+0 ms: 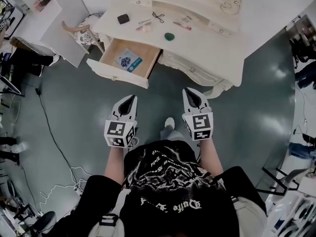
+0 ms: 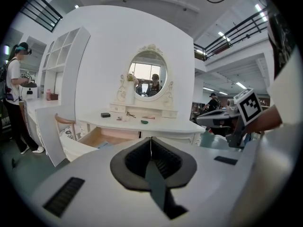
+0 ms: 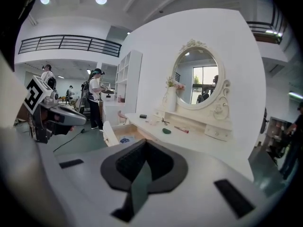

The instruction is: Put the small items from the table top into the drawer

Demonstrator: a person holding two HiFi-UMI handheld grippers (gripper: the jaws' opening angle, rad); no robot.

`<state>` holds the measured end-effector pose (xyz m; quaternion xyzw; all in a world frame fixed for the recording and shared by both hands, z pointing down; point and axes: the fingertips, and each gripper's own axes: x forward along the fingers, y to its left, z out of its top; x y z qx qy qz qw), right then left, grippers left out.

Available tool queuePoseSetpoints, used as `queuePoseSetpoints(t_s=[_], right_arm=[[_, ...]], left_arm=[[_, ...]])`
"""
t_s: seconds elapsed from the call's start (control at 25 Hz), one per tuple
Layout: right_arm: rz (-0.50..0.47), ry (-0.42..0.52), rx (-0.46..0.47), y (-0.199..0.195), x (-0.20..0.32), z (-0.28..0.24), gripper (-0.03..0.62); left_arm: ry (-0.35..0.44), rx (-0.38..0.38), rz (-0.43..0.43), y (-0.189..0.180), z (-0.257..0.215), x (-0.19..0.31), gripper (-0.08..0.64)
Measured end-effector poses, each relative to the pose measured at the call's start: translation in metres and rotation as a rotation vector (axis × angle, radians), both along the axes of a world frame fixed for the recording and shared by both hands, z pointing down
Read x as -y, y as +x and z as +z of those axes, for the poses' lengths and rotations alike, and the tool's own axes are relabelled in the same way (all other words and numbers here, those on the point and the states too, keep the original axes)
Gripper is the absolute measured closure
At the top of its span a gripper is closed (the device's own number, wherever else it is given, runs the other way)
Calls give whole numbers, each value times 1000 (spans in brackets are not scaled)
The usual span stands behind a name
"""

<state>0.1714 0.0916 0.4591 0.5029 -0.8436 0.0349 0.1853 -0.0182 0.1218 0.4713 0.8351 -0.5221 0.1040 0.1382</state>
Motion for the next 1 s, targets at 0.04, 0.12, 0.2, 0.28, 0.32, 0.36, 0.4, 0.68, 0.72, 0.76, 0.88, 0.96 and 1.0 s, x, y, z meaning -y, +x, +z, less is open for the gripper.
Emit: queuePoseSetpoints(t_s=[0.04,0.12,0.2,0.28,0.32,0.36,0.4,0.68,0.72,0.76,0.88,0.96,1.0], right_arm=[[-3,-4,2,2,7,0,582],[-9,-19,3,5,21,2,581],[-22,-29,-2,7,36,4,581],[-46,-31,-2,6,47,6,581],[-58,-32,-3,6,52,7,581],[-70,-33,-5,6,57,8,581],[-80,-32,-7,7,63,8,581],[-126,-33,5,20,97,7,581],[-132,-38,7,22,100,8,581],[-137,-42,10,24,103,9,581],[-149,-50,13,30,112,12,581],[-154,-56,13,33,114,15,581],[-156,-59,15,34,115,17,581]], left_arm=[[-5,0,-7,2,0,6,543],[-12,-4,-22,5,0,17,543],[-14,-5,-37,8,0,28,543],[-17,-7,-53,11,2,37,543],[-19,-11,-61,12,3,40,543],[-21,-19,-68,14,3,43,543],[-22,-28,-72,17,4,46,543],[-28,-9,-106,35,6,67,543],[-30,-10,-116,37,6,70,543],[-30,-11,-125,39,5,73,543],[-28,-5,-140,46,6,82,543],[-30,-1,-144,50,8,85,543],[-32,0,-145,51,10,86,543]])
